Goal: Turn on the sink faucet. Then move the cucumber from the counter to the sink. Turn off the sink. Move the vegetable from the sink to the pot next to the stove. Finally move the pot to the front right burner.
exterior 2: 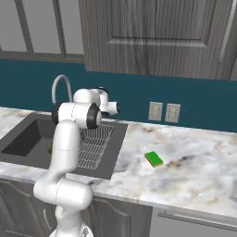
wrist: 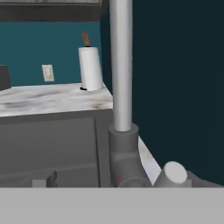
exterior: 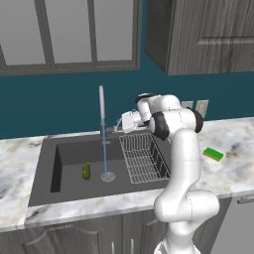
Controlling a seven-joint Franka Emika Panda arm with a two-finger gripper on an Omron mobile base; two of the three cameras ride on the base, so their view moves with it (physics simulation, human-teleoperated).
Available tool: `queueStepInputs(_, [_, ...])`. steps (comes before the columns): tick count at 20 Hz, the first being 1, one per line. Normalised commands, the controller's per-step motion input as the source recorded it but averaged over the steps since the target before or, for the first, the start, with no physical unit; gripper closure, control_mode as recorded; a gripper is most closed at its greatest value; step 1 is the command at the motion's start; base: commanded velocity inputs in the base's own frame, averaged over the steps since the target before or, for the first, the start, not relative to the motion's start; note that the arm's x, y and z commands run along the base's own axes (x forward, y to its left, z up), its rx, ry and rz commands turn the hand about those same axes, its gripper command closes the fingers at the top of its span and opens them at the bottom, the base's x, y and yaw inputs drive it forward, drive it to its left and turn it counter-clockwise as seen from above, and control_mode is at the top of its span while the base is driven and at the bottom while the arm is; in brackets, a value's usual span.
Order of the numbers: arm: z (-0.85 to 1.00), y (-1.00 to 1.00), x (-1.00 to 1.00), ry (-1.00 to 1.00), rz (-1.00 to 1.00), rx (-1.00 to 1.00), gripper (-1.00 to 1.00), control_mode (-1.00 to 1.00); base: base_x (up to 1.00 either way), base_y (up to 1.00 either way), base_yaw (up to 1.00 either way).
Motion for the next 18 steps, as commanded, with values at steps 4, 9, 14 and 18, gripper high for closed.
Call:
queueStepInputs(4, [0.00, 0.58, 0.00, 0.04, 0.03, 0.00, -1.00, -1.00, 0.00, 0.00, 0.00])
queueStepInputs(9, [0.00, 0.61, 0.00, 0.02, 0.03, 0.00, -1.00, -1.00, 0.00, 0.00, 0.00])
queueStepInputs(14, [0.00, 0.49, 0.00, 0.00, 0.01, 0.00, -1.00, -1.00, 0.00, 0.00, 0.00])
queueStepInputs(18, [0.00, 0.00, -0.01, -0.02, 0.00, 0.00, -1.00, -1.00, 0.00, 0.00, 0.00])
